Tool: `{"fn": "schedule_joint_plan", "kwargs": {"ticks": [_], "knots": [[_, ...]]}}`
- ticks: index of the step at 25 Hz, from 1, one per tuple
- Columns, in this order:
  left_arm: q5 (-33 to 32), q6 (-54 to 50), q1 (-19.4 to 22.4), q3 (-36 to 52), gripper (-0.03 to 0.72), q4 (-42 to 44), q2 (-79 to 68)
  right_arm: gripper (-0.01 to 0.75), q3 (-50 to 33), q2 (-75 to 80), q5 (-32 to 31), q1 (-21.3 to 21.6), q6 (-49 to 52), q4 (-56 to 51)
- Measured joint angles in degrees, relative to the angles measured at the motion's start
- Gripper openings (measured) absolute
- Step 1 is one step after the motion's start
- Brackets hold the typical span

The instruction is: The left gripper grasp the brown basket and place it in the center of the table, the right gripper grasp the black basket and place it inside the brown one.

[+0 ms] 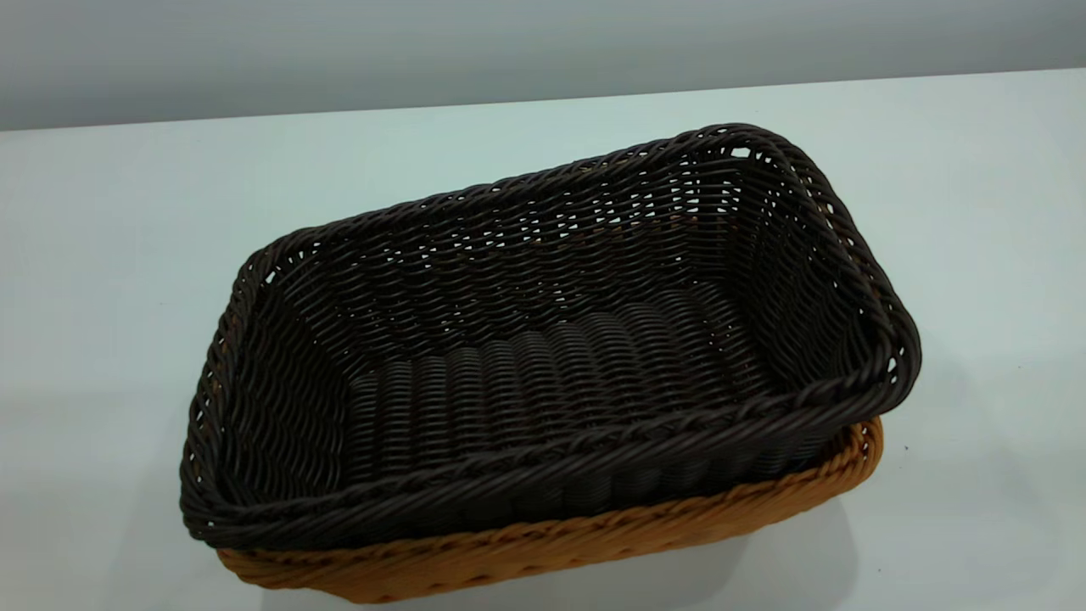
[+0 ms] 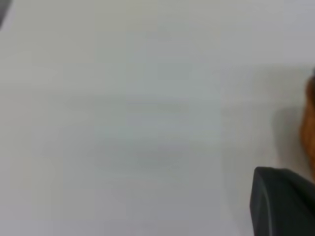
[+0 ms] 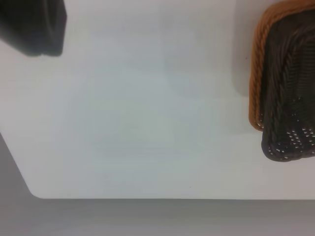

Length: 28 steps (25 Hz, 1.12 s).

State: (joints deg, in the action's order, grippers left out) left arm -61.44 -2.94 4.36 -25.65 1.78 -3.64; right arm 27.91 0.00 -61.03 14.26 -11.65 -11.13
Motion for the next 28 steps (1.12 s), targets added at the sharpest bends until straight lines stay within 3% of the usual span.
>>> {"fn": "schedule_joint_plan", "kwargs": {"ticks": [28], "knots": [[-0.4,0.0,1.4,-0.2,-0.001,0.0,3.6,0.000,0.0,0.0,0.0,-0.1,0.0,-0.7]]}}
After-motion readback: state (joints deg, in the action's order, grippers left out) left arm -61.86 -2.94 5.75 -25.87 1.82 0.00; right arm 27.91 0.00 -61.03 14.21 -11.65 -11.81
